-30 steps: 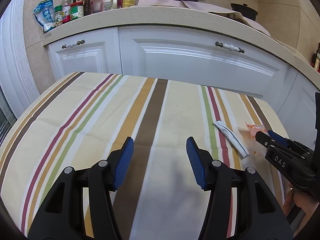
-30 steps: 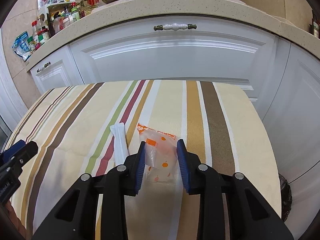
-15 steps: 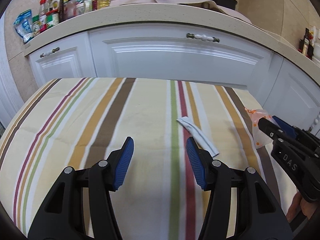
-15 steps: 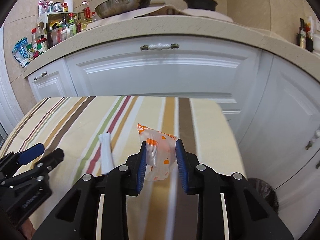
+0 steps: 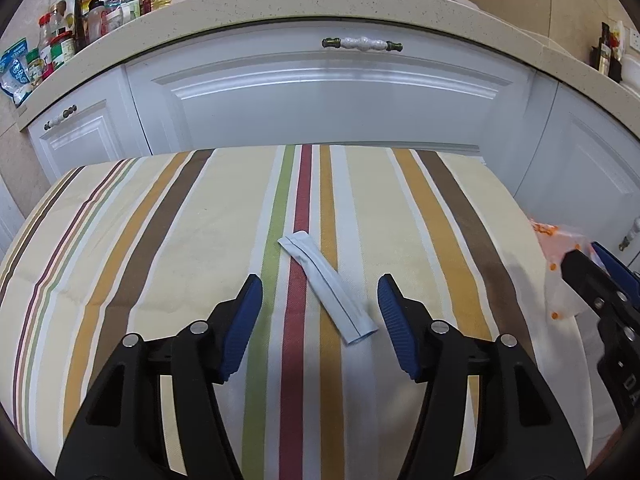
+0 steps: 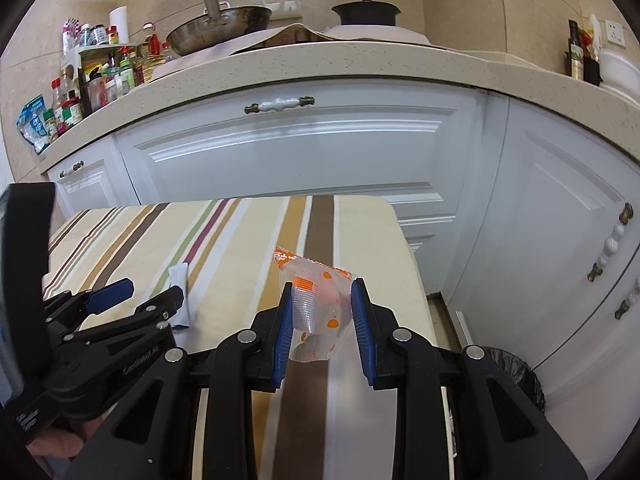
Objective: Collect trash
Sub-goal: 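Grasp the clear orange-dotted wrapper with the right gripper while the left gripper grasps the white strip, then lift the wrapper and white strip and carry both toward the black bin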
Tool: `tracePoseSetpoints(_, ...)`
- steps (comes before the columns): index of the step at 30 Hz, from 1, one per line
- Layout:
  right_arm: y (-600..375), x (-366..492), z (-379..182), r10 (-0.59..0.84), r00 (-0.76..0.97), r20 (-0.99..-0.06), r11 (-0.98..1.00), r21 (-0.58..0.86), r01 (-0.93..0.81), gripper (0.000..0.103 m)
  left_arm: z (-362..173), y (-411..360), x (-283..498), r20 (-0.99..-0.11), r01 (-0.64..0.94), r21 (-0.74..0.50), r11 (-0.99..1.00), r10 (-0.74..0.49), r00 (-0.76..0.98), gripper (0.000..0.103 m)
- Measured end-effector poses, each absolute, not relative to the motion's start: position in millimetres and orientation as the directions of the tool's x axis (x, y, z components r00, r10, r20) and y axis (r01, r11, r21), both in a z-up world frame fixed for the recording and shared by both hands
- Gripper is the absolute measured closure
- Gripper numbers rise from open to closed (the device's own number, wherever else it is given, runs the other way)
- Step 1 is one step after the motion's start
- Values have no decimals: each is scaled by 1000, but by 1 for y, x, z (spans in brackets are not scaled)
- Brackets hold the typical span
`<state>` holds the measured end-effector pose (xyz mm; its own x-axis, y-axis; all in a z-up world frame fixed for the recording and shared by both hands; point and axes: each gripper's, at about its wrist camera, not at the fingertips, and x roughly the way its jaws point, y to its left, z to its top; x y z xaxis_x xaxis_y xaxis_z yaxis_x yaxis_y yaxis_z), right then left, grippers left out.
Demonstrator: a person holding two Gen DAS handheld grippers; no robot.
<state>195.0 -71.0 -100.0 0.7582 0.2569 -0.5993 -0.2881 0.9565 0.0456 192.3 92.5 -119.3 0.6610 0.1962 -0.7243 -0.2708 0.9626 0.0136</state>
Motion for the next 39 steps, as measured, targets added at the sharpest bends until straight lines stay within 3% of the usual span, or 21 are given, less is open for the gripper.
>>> tracePoseSetpoints(6, -79, 196, -102, 262, 756, -600, 957, 60, -284, 74, -127, 98, 203, -744, -298, 1, 955, 200, 638, 47)
tracePoseSetpoints(15, -81, 197, -107, 263, 751, -606, 958, 69, -280, 74, -134, 97, 212, -775, -262, -16, 965, 154, 614, 83)
tracePoseSetpoints(21, -81, 196, -106, 260, 751, -606, 958, 65, -279, 74, -132, 100, 207, -759, -258, -37, 965, 141, 636, 88)
tracePoseSetpoints(39, -85, 170, -84, 259, 787, -560, 958, 45, -283, 74, -69, 101, 149, -641, -232, -48, 972, 148, 753, 89)
